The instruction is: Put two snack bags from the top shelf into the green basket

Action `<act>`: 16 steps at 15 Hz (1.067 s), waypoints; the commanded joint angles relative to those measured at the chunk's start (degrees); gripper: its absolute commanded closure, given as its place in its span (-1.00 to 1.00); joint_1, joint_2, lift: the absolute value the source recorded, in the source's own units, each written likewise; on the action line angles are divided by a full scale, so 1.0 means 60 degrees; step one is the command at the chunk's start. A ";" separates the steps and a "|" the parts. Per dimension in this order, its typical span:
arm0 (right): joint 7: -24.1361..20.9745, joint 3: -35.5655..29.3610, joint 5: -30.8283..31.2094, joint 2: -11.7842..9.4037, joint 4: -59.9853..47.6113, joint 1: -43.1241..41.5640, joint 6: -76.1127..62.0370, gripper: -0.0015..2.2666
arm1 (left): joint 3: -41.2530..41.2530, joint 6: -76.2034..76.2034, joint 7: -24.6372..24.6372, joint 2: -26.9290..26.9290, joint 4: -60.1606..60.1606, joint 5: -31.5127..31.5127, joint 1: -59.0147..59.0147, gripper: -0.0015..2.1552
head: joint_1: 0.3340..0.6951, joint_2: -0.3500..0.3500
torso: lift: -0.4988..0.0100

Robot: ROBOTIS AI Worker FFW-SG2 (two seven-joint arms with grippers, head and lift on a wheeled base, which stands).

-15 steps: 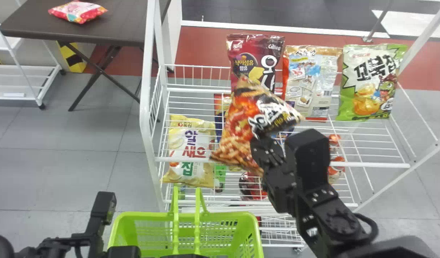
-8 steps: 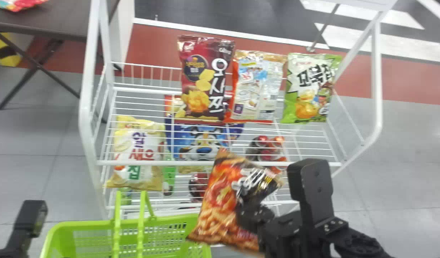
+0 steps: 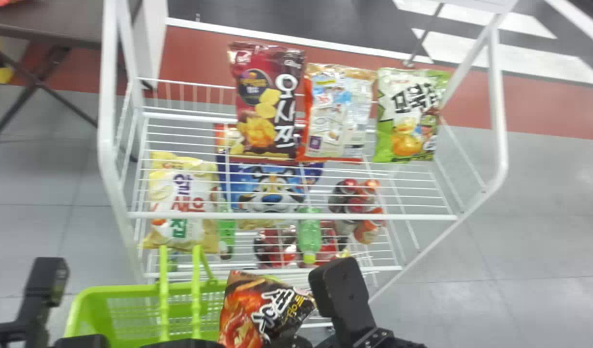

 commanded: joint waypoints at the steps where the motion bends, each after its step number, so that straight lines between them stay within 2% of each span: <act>1: -0.0048 0.0717 0.0079 0.0002 0.0941 -0.0371 -0.0145 0.57 | 0.0022 0.0041 -0.0015 0.0001 -0.0013 0.0023 0.0002 0.99 | 1.00 -0.42 | 0.96; 2: -0.0048 0.0746 0.0137 0.0002 0.1307 -0.0400 -0.0731 -0.65 | 0.0022 0.0041 -0.0030 0.0015 -0.0013 0.0037 0.0002 0.99 | 1.00 -0.33 | 0.96; 3: -0.0151 0.0659 0.0137 0.0002 0.1527 -0.0400 -0.1317 -1.00 | 0.0051 0.0041 -0.0044 0.0015 -0.0013 0.0037 0.0017 0.99 | 1.00 -0.26 | 0.96; 5: -0.0429 0.0058 -0.0273 0.0031 0.1747 -0.0254 -0.2899 -0.97 | 0.0081 0.0041 -0.0059 0.0030 0.0046 0.0037 0.0017 0.99 | 1.00 -0.15 | 0.96; 6: -0.0429 -0.0484 -0.0932 0.0105 0.1747 -0.0122 -0.3631 -0.95 | 0.0066 0.0041 -0.0074 0.0015 0.0061 0.0037 0.0017 0.99 | 1.00 -0.15 | 0.96; 7: -0.0415 -0.1143 -0.1738 0.0251 0.1761 -0.0049 -0.4217 -0.94 | 0.0066 0.0041 -0.0074 0.0015 0.0061 0.0037 0.0017 0.99 | 1.00 -0.15 | 0.96; 9: -0.0429 -0.2315 -0.2675 0.0676 0.1922 0.0010 -0.5682 -0.93 | 0.0066 0.0041 -0.0074 0.0015 0.0061 0.0037 0.0017 0.99 | 1.00 -0.14 | 0.96; 12: -0.0810 -0.4029 -0.3569 0.1086 0.2391 -0.0239 -0.7967 -0.93 | 0.0066 0.0041 -0.0074 0.0015 0.0075 0.0037 0.0046 0.99 | 1.00 -0.32 | 0.96; 13: -0.0825 -0.4542 -0.3744 0.1145 0.2626 -0.0459 -0.8407 -0.94 | 0.0051 0.0041 -0.0059 0.0001 0.0090 0.0023 0.0046 0.99 | 1.00 -0.41 | 0.96; 14: -0.0825 -0.5010 -0.3876 0.1159 0.2933 -0.0781 -0.8671 -0.95 | 0.0037 0.0041 -0.0044 0.0001 0.0090 0.0023 0.0046 0.99 | 1.00 -0.60 | 0.96; 16: -0.0825 -0.5670 -0.4111 0.1159 0.3651 -0.1426 -0.9256 -0.96 | -0.0007 0.0041 -0.0030 -0.0014 0.0090 -0.0007 0.0046 0.99 | 1.00 -0.78 | 0.96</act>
